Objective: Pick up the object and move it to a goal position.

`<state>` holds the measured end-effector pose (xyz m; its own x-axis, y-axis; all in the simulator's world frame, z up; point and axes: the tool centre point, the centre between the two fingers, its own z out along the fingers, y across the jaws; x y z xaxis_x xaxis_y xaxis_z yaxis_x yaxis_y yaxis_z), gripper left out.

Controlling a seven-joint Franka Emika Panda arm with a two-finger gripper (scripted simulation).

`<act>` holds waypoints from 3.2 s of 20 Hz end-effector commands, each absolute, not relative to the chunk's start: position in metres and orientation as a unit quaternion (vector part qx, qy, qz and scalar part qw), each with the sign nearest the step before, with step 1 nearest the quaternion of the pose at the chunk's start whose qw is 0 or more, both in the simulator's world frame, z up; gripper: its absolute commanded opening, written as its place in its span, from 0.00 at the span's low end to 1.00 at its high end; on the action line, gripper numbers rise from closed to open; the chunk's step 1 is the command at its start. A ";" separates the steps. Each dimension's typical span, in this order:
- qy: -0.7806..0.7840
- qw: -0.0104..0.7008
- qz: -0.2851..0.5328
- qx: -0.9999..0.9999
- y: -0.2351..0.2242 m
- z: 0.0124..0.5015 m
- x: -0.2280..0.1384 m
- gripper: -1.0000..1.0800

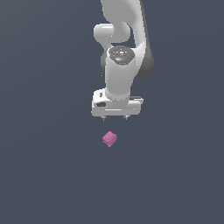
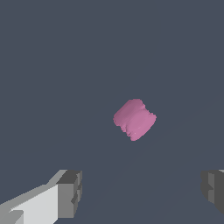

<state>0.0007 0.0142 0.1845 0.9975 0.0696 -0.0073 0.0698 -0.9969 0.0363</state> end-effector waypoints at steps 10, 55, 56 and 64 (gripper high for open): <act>0.045 0.012 -0.012 0.999 0.034 0.192 -0.002 0.96; 0.390 0.001 -0.002 0.921 -0.008 0.099 0.032 0.96; 0.395 0.001 -0.001 0.919 -0.009 0.098 0.032 0.96; 0.414 0.000 0.000 0.910 -0.011 0.092 0.034 0.96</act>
<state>0.0334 -0.0110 0.0924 0.6613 0.7501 -0.0006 0.7501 -0.6613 -0.0002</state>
